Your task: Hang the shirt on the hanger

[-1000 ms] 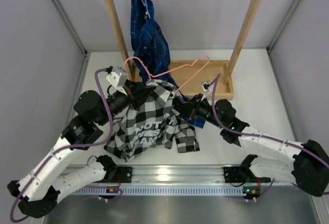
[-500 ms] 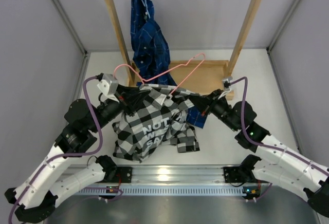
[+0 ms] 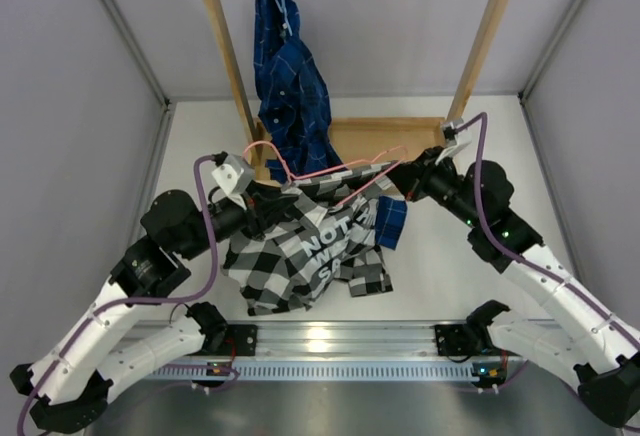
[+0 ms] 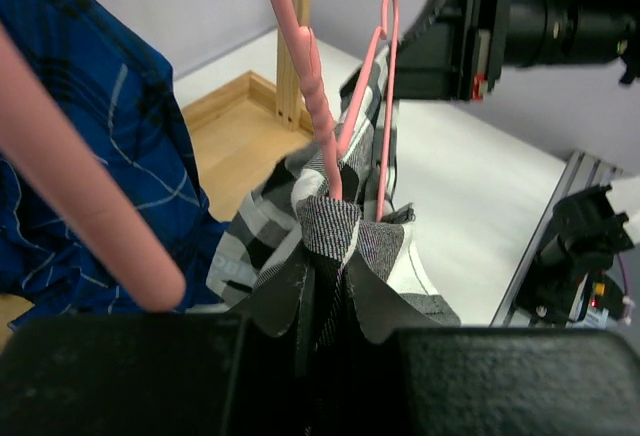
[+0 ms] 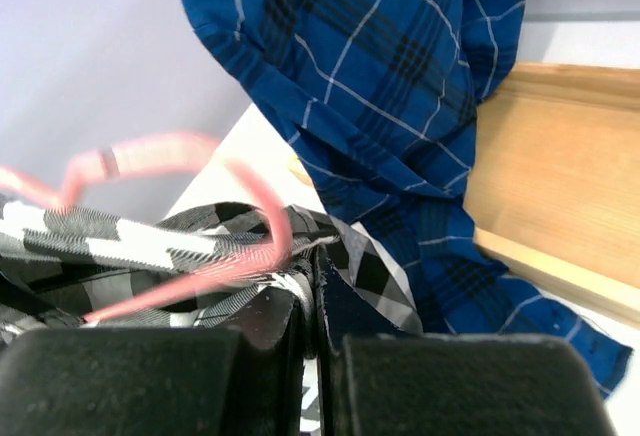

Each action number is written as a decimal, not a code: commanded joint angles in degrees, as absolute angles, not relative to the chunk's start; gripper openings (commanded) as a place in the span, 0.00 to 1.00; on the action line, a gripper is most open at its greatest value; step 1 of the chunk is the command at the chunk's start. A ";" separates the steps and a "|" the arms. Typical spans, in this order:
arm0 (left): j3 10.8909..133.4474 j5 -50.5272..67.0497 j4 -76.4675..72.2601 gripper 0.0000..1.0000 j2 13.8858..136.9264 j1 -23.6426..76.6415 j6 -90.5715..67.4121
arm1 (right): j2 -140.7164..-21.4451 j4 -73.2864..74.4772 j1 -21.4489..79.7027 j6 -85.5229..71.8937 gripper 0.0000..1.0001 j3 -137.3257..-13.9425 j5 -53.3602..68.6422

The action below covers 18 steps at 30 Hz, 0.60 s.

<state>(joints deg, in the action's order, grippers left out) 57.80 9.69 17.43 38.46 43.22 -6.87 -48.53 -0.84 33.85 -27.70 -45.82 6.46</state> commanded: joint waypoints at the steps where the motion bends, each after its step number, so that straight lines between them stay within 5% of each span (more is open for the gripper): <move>1: 60.73 11.51 23.46 0.00 37.62 43.07 -3.08 | -51.14 6.41 28.13 -24.53 0.00 -51.23 9.21; 11: 59.33 5.02 35.77 0.00 36.39 43.15 1.85 | -54.40 8.27 20.48 -25.66 0.01 -52.65 18.02; 18: 59.94 7.73 34.98 0.00 35.77 43.15 0.26 | -55.37 -14.04 20.57 -34.27 0.12 -43.25 31.80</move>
<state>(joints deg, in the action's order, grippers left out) 58.13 7.90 30.37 36.84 43.27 -0.62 -54.68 0.16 22.70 -30.72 -45.23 29.47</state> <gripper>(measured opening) 0.134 0.106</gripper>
